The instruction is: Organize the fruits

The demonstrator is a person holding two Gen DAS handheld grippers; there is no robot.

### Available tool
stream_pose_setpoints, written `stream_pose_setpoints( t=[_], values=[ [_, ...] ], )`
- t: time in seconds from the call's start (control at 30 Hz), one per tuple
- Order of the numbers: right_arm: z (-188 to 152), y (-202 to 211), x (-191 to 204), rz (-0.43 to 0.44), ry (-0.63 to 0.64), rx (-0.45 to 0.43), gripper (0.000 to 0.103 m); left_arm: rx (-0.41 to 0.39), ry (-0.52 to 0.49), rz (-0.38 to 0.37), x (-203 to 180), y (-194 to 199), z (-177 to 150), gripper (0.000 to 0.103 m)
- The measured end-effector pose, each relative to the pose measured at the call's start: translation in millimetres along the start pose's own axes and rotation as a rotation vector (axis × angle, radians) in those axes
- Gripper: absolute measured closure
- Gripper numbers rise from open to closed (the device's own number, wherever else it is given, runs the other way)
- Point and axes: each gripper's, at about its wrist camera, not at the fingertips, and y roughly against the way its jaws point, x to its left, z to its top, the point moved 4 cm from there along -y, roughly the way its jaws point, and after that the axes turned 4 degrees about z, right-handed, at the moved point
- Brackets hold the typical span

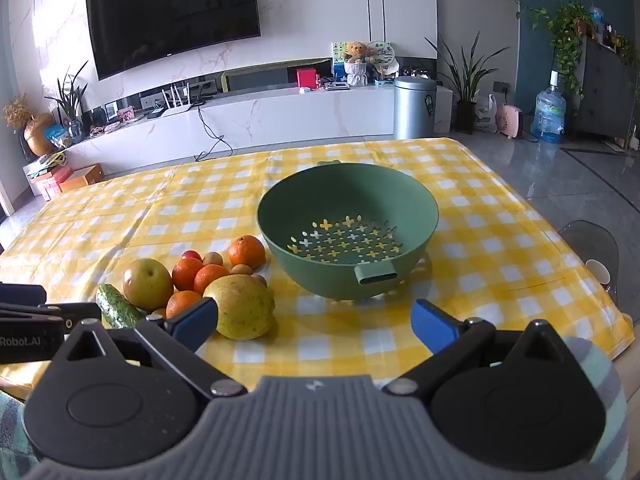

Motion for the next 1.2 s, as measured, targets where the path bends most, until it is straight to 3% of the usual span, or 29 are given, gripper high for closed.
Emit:
stream_pose_setpoints(
  t=[1.2],
  values=[
    [-4.8,5.2,4.9,0.002,0.011,0.004,0.004,-0.006,0.013,0.010,1.8,2.0,-3.8,0.019]
  ],
)
